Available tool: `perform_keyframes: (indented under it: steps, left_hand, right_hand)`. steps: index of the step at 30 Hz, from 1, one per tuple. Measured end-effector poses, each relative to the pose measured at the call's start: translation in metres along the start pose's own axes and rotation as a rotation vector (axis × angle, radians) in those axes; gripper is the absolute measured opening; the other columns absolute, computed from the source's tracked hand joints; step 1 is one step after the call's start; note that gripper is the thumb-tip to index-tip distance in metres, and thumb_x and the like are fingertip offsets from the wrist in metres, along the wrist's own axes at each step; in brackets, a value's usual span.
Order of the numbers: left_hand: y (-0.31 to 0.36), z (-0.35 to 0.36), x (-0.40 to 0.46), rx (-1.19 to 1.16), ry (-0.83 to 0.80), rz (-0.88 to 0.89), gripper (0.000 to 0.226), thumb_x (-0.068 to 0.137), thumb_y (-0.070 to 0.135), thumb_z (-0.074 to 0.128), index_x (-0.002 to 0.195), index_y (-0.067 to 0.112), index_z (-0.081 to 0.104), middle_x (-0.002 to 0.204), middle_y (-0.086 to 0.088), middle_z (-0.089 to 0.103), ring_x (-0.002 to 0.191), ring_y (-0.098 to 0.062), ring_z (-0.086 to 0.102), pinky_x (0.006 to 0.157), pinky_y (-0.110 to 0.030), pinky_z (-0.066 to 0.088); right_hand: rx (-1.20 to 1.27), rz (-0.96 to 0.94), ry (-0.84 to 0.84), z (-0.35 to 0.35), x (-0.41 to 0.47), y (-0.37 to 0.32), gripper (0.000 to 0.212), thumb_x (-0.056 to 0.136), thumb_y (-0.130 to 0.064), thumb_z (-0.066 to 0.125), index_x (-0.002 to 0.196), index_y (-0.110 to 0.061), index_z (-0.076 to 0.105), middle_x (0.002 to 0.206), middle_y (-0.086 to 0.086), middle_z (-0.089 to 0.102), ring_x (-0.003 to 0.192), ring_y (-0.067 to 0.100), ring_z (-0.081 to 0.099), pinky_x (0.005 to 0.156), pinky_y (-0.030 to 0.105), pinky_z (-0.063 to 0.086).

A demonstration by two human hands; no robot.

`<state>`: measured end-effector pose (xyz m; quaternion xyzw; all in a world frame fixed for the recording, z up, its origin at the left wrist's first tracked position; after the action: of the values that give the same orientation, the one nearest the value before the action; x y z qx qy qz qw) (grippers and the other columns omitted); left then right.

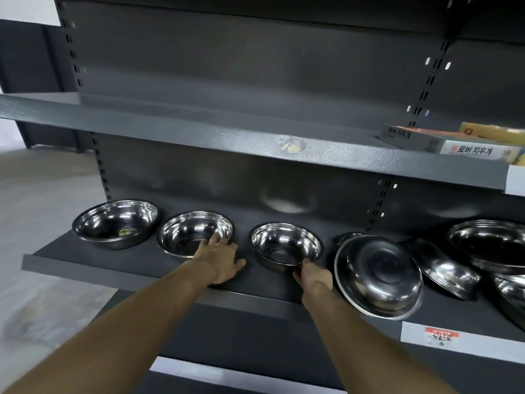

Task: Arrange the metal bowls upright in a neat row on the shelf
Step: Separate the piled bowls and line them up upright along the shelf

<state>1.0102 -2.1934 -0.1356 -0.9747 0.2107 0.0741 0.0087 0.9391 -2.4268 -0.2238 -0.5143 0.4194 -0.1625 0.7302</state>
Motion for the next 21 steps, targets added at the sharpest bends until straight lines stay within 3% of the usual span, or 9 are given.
perform_keyframes:
  steps: [5,8,13,17,21]
  left_hand:
    - [0.02,-0.006,0.011,0.007,0.015,0.053,0.061,0.099,0.055,0.035,0.147,0.018,0.042,0.154,-0.008,0.038,0.149,-0.03,0.017,0.121,-0.05,0.017]
    - [0.041,-0.011,0.021,0.009,0.013,0.093,0.059,0.1,0.054,0.035,0.145,0.017,0.043,0.153,-0.009,0.039,0.151,-0.031,0.014,0.121,-0.051,0.016]
    - [0.098,-0.021,0.04,0.024,0.065,0.213,0.057,0.098,0.055,0.036,0.14,0.018,0.05,0.148,-0.007,0.046,0.146,-0.03,0.025,0.118,-0.047,0.023]
    - [0.155,-0.019,0.049,0.035,0.079,0.315,0.056,0.097,0.054,0.037,0.14,0.02,0.05,0.149,-0.005,0.046,0.146,-0.029,0.025,0.119,-0.05,0.019]
    - [0.202,-0.013,0.053,0.03,0.053,0.39,0.052,0.098,0.054,0.037,0.128,0.017,0.056,0.145,-0.007,0.05,0.143,-0.029,0.029,0.118,-0.052,0.019]
  right_hand:
    - [-0.071,0.045,-0.081,-0.008,0.002,0.001,0.015,0.09,-0.01,0.066,0.08,0.0,0.062,0.081,0.012,0.062,0.064,0.02,0.061,0.074,0.037,0.062]
    - [-0.166,0.048,-0.13,-0.018,0.0,-0.006,0.018,0.092,-0.016,0.066,0.082,-0.002,0.061,0.077,0.011,0.059,0.056,0.019,0.057,0.061,0.032,0.06]
    - [-0.14,-0.091,-0.029,-0.063,0.006,-0.052,0.029,0.095,-0.024,0.062,0.07,-0.01,0.058,0.065,0.005,0.062,0.047,0.018,0.055,0.047,0.025,0.049]
    - [0.016,-0.199,0.06,-0.111,0.012,-0.088,0.029,0.097,-0.025,0.061,0.07,-0.013,0.058,0.061,0.004,0.061,0.042,0.015,0.05,0.048,0.023,0.045]
    - [-0.037,-0.308,0.203,-0.161,0.014,-0.117,0.023,0.096,-0.023,0.058,0.074,-0.016,0.057,0.061,0.001,0.06,0.04,0.014,0.05,0.045,0.025,0.046]
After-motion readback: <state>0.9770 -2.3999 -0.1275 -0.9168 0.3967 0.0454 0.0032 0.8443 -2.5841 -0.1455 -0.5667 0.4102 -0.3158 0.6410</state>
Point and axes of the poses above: each hand's wrist, its own x-axis towards the middle knuckle, its own z-axis out of the palm, y = z × x, the point moved 9 cm from there along x, towards the middle knuckle
